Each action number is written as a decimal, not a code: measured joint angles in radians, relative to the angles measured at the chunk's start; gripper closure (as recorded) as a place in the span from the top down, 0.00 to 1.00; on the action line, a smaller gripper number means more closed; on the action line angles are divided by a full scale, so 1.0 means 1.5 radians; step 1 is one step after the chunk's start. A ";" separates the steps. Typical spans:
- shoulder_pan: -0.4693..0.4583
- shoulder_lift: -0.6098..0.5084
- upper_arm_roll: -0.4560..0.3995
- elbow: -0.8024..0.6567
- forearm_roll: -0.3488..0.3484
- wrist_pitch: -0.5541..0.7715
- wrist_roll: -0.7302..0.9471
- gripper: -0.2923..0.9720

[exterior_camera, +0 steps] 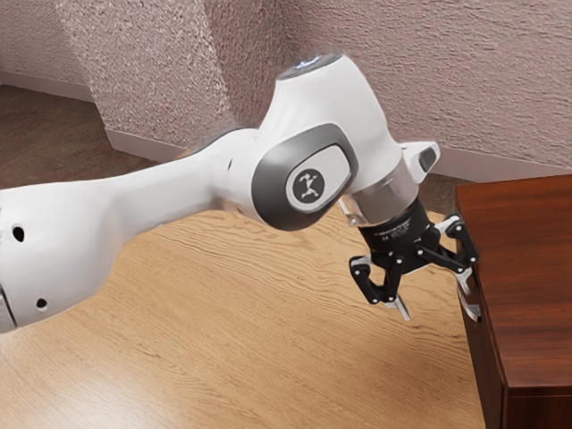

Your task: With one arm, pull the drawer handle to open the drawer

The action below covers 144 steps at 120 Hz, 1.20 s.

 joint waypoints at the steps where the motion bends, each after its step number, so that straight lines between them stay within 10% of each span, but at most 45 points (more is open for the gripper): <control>1: 0.000 0.000 0.000 0.000 0.000 0.000 0.000 0.66; 144: 0.040 -0.109 0.013 -0.109 0.001 -0.066 0.026 0.65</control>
